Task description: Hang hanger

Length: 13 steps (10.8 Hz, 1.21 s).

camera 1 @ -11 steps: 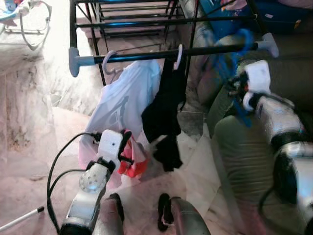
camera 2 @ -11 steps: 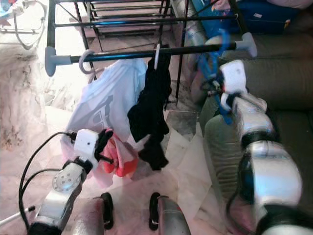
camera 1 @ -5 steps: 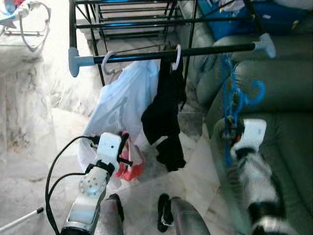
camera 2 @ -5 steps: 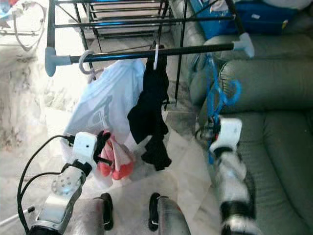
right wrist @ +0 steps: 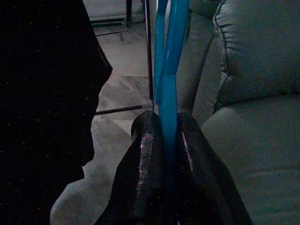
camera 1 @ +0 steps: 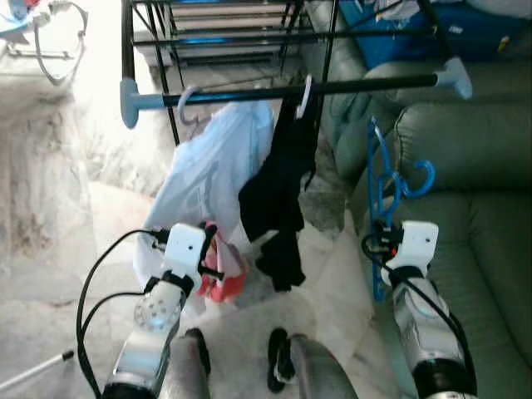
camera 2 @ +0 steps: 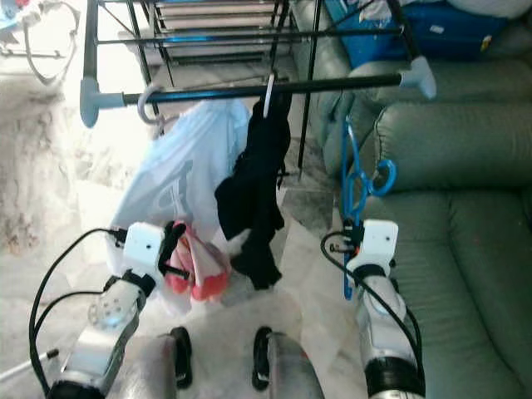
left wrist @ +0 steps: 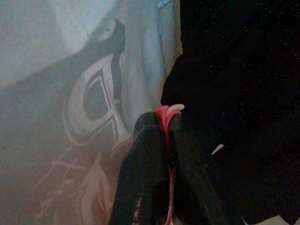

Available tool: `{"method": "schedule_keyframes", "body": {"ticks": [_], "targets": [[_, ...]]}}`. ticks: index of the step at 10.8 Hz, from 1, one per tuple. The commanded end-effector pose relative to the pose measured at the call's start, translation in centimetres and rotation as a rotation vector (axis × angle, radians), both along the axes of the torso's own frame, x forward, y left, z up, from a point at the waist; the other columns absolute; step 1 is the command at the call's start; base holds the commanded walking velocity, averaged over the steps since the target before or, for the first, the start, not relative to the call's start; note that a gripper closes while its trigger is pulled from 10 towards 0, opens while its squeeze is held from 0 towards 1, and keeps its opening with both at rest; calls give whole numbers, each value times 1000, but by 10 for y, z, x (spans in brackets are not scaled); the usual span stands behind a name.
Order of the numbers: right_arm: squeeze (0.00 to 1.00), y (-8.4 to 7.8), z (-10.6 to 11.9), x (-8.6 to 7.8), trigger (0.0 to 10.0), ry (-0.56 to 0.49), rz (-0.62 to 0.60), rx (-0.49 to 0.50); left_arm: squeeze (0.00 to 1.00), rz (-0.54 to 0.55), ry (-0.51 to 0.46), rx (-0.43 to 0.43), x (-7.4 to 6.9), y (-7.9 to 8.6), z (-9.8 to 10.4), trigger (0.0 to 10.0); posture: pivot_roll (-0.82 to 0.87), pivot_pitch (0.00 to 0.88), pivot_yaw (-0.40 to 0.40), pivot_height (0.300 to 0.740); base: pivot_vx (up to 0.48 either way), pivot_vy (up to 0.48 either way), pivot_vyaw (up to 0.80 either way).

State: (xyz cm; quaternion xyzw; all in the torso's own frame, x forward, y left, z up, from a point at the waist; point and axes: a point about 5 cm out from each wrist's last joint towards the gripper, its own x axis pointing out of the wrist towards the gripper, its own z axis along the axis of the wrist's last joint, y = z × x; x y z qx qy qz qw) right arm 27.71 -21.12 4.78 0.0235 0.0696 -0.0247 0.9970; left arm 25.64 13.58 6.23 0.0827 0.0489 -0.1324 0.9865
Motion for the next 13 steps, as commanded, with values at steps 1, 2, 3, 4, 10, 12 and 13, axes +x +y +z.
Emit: {"method": "schedule_keyframes", "body": {"ticks": [1, 2, 3, 4, 10, 12, 13], "targets": [[0, 1, -2, -3, 10000, 18, 5, 24, 0, 2, 15, 10, -2, 0, -5, 10000, -11, 186, -81, 740, 0, 0, 0], [0, 5, -1, -2, 10000, 20, 25, 45, 0, 3, 13, 11, -1, 0, -5, 10000, -14, 182, -82, 740, -251, 0, 0], [0, 8, 0, -2, 10000, 21, 39, 49, 0, 4, 10, 11, 1, -1, -5, 10000, -17, 178, -82, 740, -277, 0, 0], [0, 9, -1, -2, 10000, 25, 41, 50, 0, 3, 9, 11, 2, -1, -4, 10000, -17, 175, -82, 740, -270, 0, 0], [0, 5, -8, -7, 10000, 30, -12, 104, 0, 77, 97, 102, 1, 43, -28, 10000, 7, 120, -74, 740, -321, 0, 0], [0, 5, -14, -11, 10000, 59, -27, 94, 0, 86, 92, 102, -2, 47, -29, 10000, 10, 88, -56, 740, -373, 0, 0], [0, 5, -13, -8, 10000, 57, -43, 81, 0, 81, 88, 98, -2, 44, -31, 10000, 10, 81, -53, 740, -379, 0, 0]]}}
